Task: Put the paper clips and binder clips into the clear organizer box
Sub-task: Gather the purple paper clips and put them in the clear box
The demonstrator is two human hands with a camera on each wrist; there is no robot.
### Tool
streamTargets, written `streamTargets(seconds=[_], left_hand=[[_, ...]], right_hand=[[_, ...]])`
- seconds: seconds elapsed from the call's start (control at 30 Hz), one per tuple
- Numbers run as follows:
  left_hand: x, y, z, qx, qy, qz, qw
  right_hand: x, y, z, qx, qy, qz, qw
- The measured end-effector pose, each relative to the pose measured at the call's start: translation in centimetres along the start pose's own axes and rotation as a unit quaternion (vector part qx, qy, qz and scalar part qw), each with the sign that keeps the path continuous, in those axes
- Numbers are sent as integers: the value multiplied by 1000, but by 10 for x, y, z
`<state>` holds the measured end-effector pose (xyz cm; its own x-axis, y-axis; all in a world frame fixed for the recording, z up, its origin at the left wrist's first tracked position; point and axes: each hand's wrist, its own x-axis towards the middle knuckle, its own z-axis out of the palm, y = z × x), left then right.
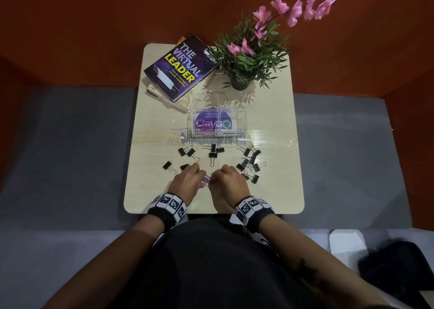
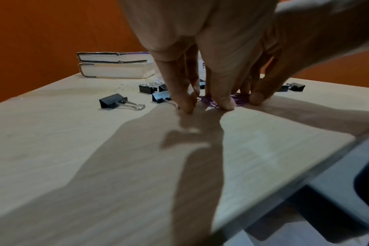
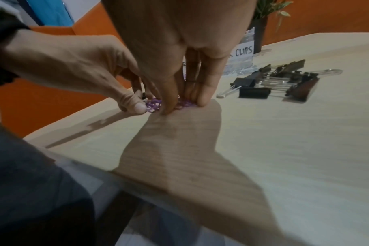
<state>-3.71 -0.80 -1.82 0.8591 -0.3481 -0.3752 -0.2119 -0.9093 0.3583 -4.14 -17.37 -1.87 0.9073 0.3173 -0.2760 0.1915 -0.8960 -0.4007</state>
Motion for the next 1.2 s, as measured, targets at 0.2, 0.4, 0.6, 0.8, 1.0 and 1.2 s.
streamTargets(seconds=[0.2,0.4,0.6,0.8,1.0,1.2], left_hand=[[7,6,2,4,13,-3,1000],[14,-1,-6,-44,26,-28,998],[11,-8,-31,-180,87,-50,979],[46,4,-93,-278,203,-63,937],[111,7,-114,-252,205,-130,937],[112,-8,-99,-264,213,-168,926]], right_hand=[[10,2,-6,-14,3,11,1000],[13,13,-14,32,1,46,998],[11,25,-19,81,-4,70,994],[24,18,-60,220,69,94,968],[81,-2,-105,223,130,107,960],[130,-7,-96,146,114,128,974]])
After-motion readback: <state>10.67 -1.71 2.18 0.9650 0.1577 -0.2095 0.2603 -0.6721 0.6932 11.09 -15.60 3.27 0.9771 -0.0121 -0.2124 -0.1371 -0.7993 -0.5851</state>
